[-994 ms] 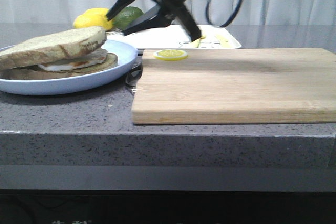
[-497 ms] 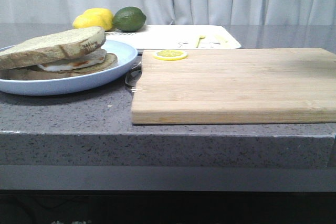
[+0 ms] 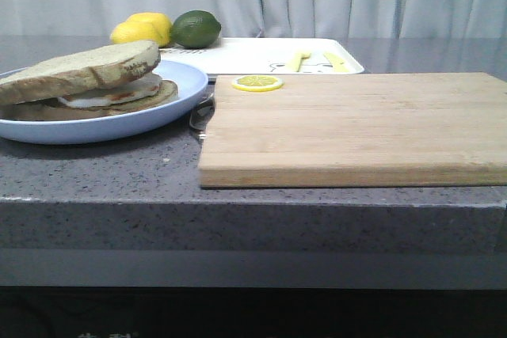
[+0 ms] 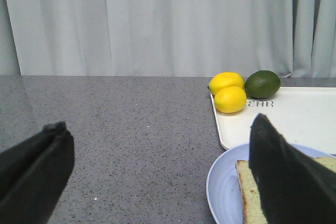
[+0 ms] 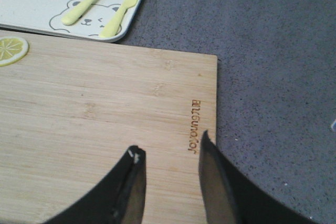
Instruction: Place bread and move sandwich to tray
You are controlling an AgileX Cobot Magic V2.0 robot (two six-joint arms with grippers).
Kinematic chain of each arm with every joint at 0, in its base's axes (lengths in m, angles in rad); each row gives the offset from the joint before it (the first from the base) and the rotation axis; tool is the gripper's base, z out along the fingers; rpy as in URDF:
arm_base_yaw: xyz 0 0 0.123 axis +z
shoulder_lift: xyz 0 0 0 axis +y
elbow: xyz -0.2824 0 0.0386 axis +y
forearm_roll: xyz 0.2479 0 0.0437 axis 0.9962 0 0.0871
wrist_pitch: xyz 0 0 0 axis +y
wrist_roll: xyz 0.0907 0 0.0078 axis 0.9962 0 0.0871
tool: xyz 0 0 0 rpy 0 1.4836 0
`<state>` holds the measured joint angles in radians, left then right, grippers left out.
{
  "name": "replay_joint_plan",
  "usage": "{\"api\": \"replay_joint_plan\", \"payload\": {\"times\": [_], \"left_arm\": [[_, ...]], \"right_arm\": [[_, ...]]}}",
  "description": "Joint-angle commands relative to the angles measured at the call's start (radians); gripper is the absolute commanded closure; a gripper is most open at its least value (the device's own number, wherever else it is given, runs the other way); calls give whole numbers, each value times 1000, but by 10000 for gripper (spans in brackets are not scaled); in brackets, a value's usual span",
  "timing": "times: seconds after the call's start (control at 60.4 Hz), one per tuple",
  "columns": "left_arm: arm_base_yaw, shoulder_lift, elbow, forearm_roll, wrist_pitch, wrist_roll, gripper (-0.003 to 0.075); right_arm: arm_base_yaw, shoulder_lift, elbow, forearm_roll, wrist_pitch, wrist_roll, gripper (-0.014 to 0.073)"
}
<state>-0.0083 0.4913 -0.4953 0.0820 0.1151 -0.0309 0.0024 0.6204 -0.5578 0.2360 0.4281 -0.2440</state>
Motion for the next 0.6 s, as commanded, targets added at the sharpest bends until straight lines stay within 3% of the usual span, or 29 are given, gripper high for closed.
{"api": "replay_joint_plan", "payload": {"times": [0.0,0.132,0.248,0.58], "left_arm": [[2,9,-28,-4,-75,-7,61],[2,9,-28,-4,-75,-7,61],[2,9,-28,-4,-75,-7,62],[-7,77,-51,-134,-9,-11,62]], "right_arm": [[3,-114,47,-3,-109,-11,321],[3,-263,141,-3,-148,-11,436],[3,-327,178,-3,-139,-11,684],[3,-331,183,-3,-166,-11,673]]}}
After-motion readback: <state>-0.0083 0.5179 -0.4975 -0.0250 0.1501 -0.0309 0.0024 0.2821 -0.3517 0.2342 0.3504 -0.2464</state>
